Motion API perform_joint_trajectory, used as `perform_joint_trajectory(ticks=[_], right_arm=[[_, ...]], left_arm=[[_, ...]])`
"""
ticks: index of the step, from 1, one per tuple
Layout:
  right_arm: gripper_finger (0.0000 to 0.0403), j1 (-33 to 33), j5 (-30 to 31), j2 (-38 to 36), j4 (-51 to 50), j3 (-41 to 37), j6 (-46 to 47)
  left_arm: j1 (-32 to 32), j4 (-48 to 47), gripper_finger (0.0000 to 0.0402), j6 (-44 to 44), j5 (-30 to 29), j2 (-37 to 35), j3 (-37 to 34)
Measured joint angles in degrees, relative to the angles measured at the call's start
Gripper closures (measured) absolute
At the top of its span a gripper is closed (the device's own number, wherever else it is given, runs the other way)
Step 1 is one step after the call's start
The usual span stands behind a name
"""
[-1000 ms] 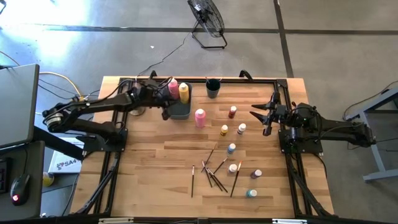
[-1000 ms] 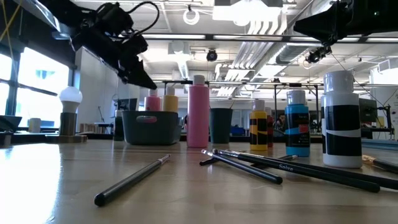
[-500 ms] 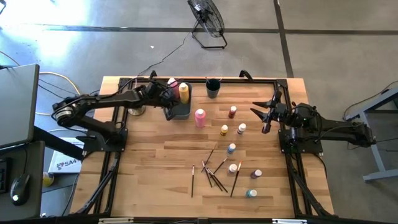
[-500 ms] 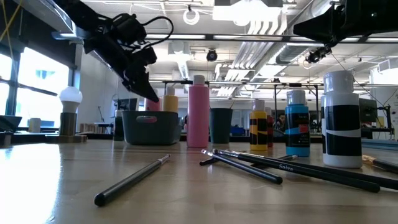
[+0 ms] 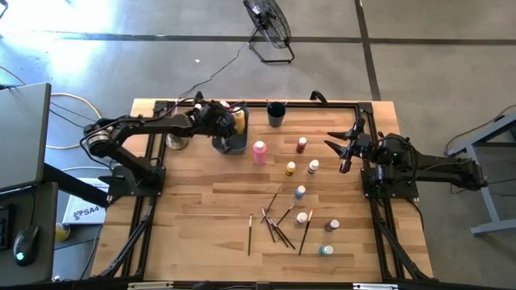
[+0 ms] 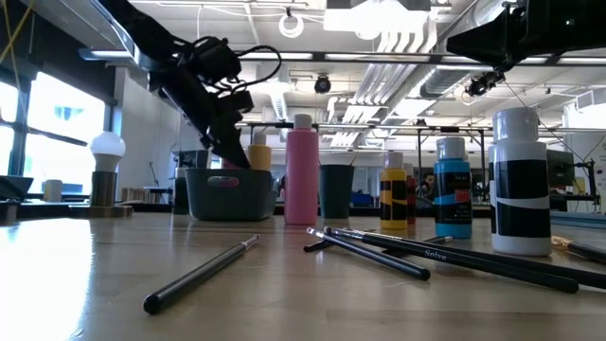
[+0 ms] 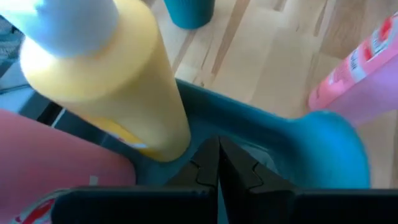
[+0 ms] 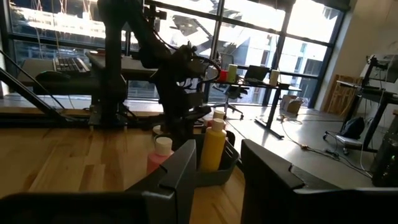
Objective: Pick & Place Paint Supplies
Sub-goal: Put the large pink paint bottle into the green bin
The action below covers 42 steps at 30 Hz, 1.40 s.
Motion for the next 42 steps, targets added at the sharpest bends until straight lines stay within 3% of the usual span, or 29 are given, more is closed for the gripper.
perform_joint_trajectory(ticks=[17,32,38,42], right_arm=[[0.0282,0.0,0.0,0.0,-0.2,0.0,0.0],[0.0282,0.0,0.0,0.0,-1.4,0.0,1.1],[0.0282,0.0,0.0,0.0,-1.4,0.0,1.1],[0.0282,0.0,0.0,0.0,-1.4,0.0,1.1]], left_arm=[[0.0,5.7,0.0401,-3.3,-0.3,7.5,0.0],[0.0,2.8,0.0402,-4.1,-1.8,6.7,0.0],[-1.1,1.5,0.0401,-5.4,-10.3,2.7,0.0],[-2.7,0.9,0.0401,-10.9,-12.6,-0.7,0.0]])
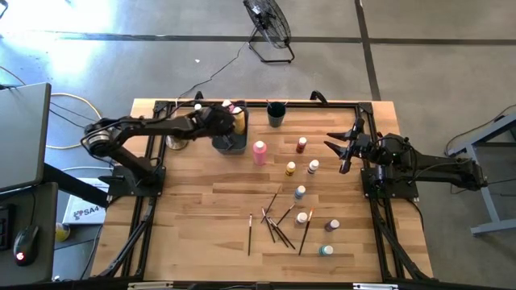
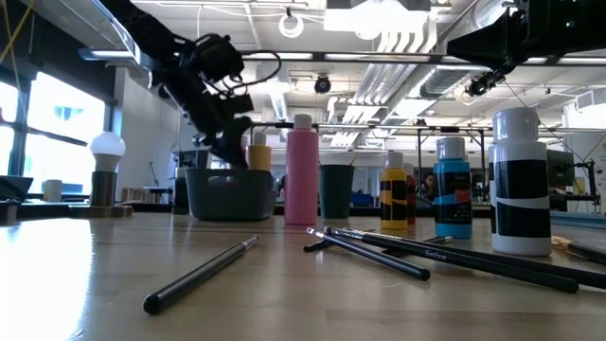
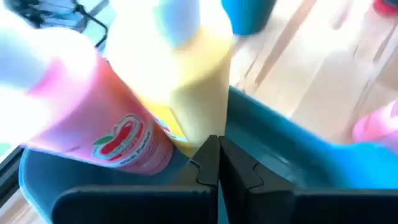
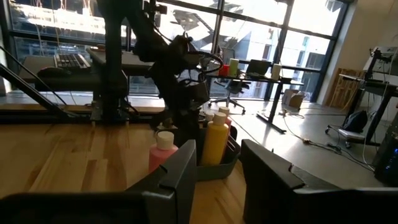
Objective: Pick & Place Paint Supplies
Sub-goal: Put the large pink paint bottle into the green bin
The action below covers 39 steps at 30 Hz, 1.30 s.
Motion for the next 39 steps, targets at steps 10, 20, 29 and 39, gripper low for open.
perform_joint_trajectory(ticks=[10,20,29,39], right_arm=[[0.0282,0.0,0.0,0.0,-0.5,0.0,0.0],[0.0282,0.0,0.0,0.0,-0.5,0.0,0.0],[0.0282,0.0,0.0,0.0,-0.5,0.0,0.0],[0.0282,0.0,0.0,0.0,-0.7,0.0,0.0]], left_arm=[[-5.2,-1.9,0.0401,-15.3,-7.7,-0.3,0.0],[-5.3,-2.0,0.0401,-23.1,-8.2,-0.3,0.0],[-8.2,0.0,0.0401,-26.4,-11.5,0.8,0.0],[-8.5,1.3,0.0401,-28.3,-11.7,4.4,0.5]])
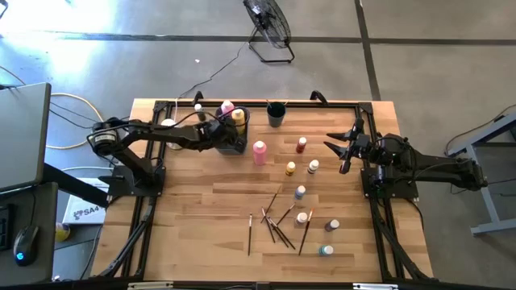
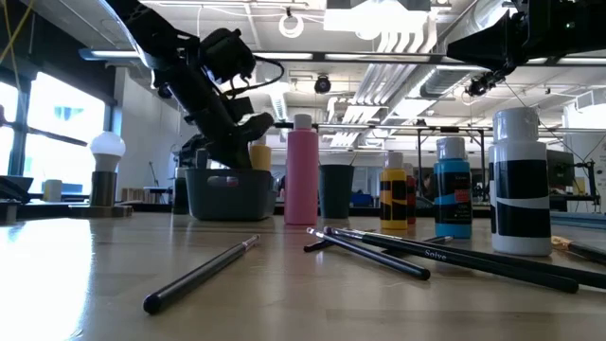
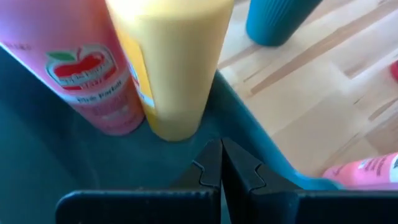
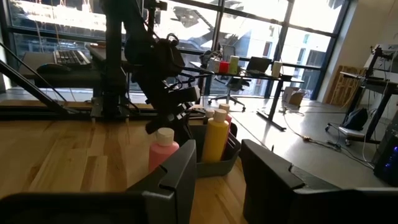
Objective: Pick & Place Paint Supplies
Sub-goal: Put the large pink paint bottle into the green bin
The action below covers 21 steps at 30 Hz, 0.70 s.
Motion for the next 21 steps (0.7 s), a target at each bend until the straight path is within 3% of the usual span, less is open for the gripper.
perform_joint_trajectory(ticks=[11,21], right_arm=[[0.0282,0.0,0.0,0.0,-0.1,0.0,0.0],[0.0282,0.0,0.0,0.0,-1.2,0.0,0.0]], left_arm=[[0.0,-8.0,0.0401,0.9,-1.2,5.5,7.9],[0.0,-8.3,0.0401,0.6,-5.3,6.5,8.2]])
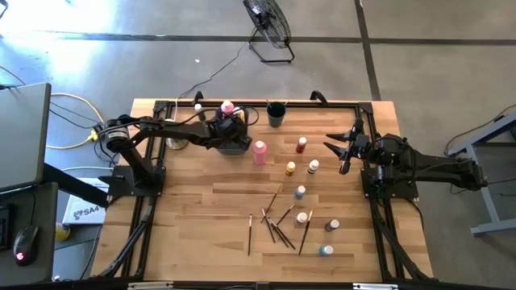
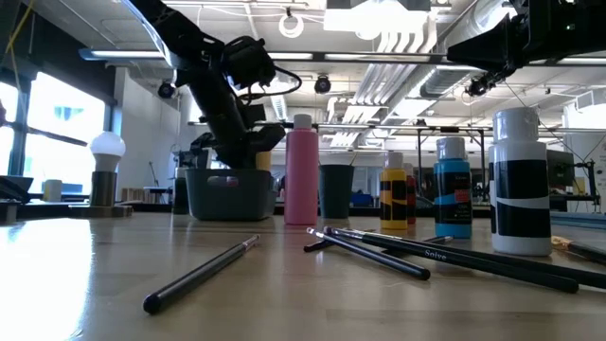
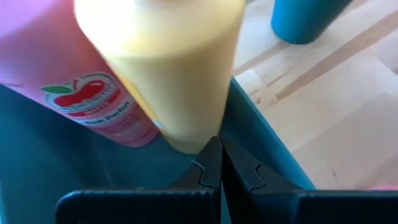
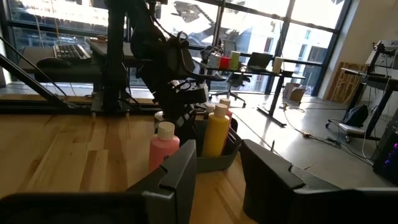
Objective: Pick & Place Paint Supplies
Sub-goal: Put the large pink paint bottle into the green bin
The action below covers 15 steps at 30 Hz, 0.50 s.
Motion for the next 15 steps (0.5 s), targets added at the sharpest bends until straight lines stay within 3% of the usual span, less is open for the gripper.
perform_joint_trajectory(ticks=[5,15], right_arm=[[0.0282,0.0,0.0,0.0,0.0,0.0,0.0],[0.0282,0.0,0.0,0.0,0.0,0.0,0.0]], left_arm=[[0.0,0.1,0.0401,0.3,-3.1,0.1,0.0],[0.0,4.4,0.0401,3.0,-3.7,0.4,0.0]])
